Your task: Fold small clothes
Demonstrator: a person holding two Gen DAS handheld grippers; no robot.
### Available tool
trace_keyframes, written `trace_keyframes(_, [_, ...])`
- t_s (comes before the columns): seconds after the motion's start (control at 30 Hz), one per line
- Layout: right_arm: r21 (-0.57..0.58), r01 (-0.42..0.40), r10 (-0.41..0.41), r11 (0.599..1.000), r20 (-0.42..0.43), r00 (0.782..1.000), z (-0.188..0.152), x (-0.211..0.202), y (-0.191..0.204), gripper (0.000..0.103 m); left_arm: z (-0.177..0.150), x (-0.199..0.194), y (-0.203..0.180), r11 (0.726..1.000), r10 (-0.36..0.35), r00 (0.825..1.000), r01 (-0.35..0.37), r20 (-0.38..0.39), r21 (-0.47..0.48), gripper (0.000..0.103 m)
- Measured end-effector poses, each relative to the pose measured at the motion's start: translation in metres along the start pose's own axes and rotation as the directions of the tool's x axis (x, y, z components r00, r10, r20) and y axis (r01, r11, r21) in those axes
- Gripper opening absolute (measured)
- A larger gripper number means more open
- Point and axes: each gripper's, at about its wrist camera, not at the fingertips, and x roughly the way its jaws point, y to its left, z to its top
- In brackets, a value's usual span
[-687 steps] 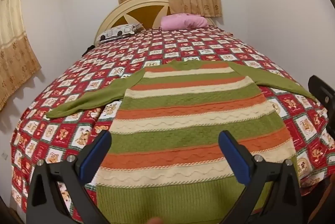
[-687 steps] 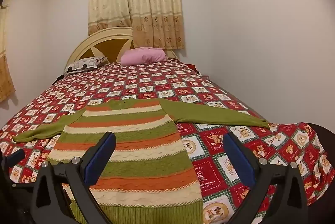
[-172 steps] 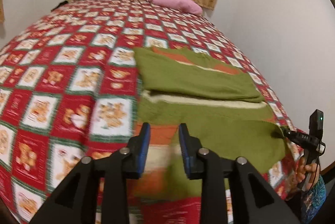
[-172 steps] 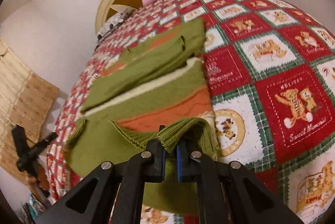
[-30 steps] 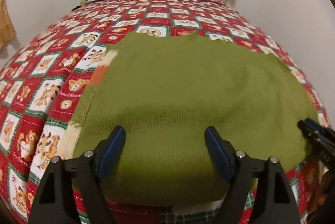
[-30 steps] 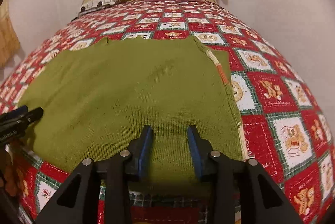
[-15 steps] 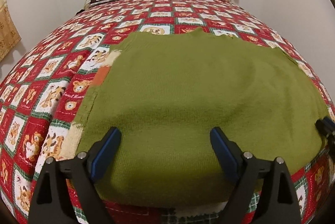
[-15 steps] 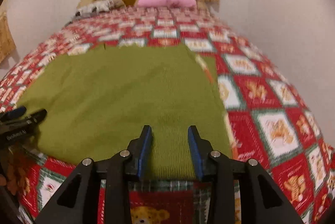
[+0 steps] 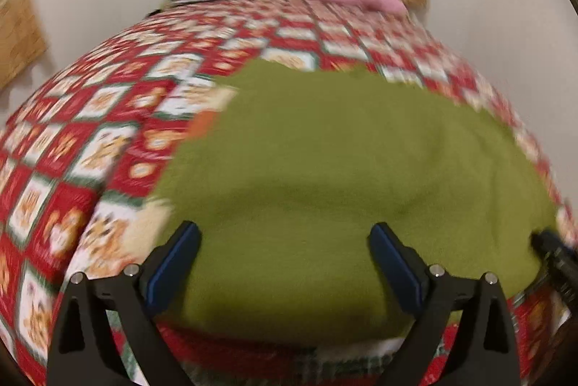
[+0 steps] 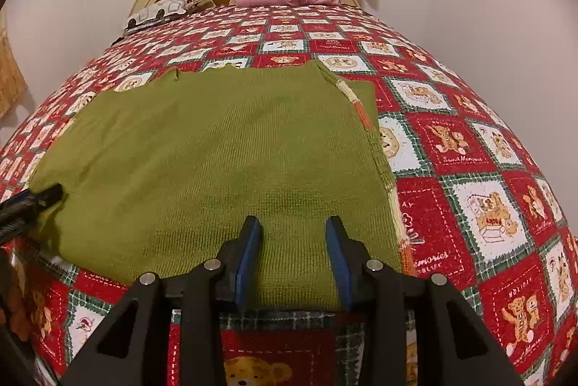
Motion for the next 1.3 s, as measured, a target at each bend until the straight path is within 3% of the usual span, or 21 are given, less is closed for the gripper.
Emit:
trace_keyframes(0.1, [0.010, -0.011, 0.011, 1.000, 0.002, 1.000, -0.001, 0.000, -0.001, 0.040, -0.014, -0.020, 0.035, 0.982, -0.046, 0.999, 0.049, 0.023, -0.185, 0.098])
trace_keyframes(0.17, [0.015, -0.017, 0.017, 1.000, 0.003, 1.000, -0.002, -0.001, -0.001, 0.040, -0.024, -0.028, 0.044, 0.967, -0.087, 0.996, 0.089, 0.019, -0.237, 0.098])
trace_keyframes(0.27, [0.023, -0.027, 0.027, 0.999, 0.004, 1.000, -0.002, -0.001, -0.003, 0.040, -0.034, -0.027, 0.042, 0.956, -0.134, 0.991, 0.125, -0.018, -0.266, 0.097])
trace_keyframes(0.33, [0.028, -0.032, 0.032, 0.999, 0.005, 0.999, -0.002, -0.001, -0.004, 0.040, -0.035, -0.026, 0.035, 0.957, -0.131, 0.991, 0.124, -0.008, -0.261, 0.098])
trace_keyframes(0.4, [0.029, -0.034, 0.033, 0.999, 0.006, 0.999, -0.002, -0.002, -0.004, 0.040, -0.026, -0.016, 0.027, 0.955, -0.175, 0.985, 0.167, -0.009, -0.245, 0.098])
trace_keyframes(0.47, [0.030, -0.035, 0.035, 0.999, 0.006, 0.999, -0.002, -0.002, -0.004, 0.040, -0.017, -0.008, 0.030, 0.939, -0.210, 0.978, 0.203, 0.004, -0.278, 0.099])
trace_keyframes(0.63, [0.031, -0.035, 0.035, 0.999, 0.006, 0.999, -0.003, -0.002, -0.004, 0.040, 0.003, 0.009, 0.052, 0.855, -0.282, 0.957, 0.282, 0.066, -0.435, 0.095])
trace_keyframes(0.7, [0.032, -0.035, 0.035, 0.999, 0.006, 0.999, -0.003, -0.002, -0.004, 0.040, 0.004, 0.009, 0.057, 0.853, -0.276, 0.957, 0.287, 0.090, -0.437, 0.075])
trace_keyframes(0.77, [0.032, -0.035, 0.035, 0.999, 0.006, 0.999, -0.003, -0.002, -0.005, 0.040, 0.000, 0.009, 0.058, 0.884, -0.231, 0.969, 0.245, 0.083, -0.399, 0.046])
trace_keyframes(0.8, [0.031, -0.034, 0.034, 0.999, 0.006, 0.999, -0.002, -0.002, -0.005, 0.040, -0.004, 0.013, 0.062, 0.882, -0.229, 0.971, 0.238, 0.071, -0.406, 0.024])
trace_keyframes(0.9, [0.026, -0.028, 0.028, 0.999, 0.006, 1.000, -0.003, -0.003, -0.003, 0.040, -0.010, 0.020, 0.080, 0.814, -0.307, 0.948, 0.307, 0.084, -0.493, 0.023])
trace_keyframes(1.03, [0.020, -0.020, 0.020, 1.000, 0.006, 1.000, -0.003, -0.003, 0.000, 0.040, -0.012, 0.016, 0.077, 0.827, -0.298, 0.950, 0.304, 0.090, -0.474, 0.027])
trace_keyframes(1.1, [0.020, -0.021, 0.021, 1.000, 0.007, 1.000, -0.003, -0.003, 0.000, 0.040, -0.013, 0.018, 0.083, 0.799, -0.327, 0.939, 0.333, 0.103, -0.500, 0.029])
trace_keyframes(1.17, [0.020, -0.019, 0.018, 1.000, 0.007, 1.000, -0.003, -0.004, 0.002, 0.040, -0.012, 0.021, 0.085, 0.790, -0.331, 0.938, 0.334, 0.102, -0.514, 0.029])
trace_keyframes(1.3, [-0.017, 0.024, -0.022, 1.000, 0.067, 0.998, 0.003, -0.020, 0.011, 0.040, -0.007, 0.020, 0.082, 0.805, -0.323, 0.941, 0.330, 0.103, -0.493, 0.030])
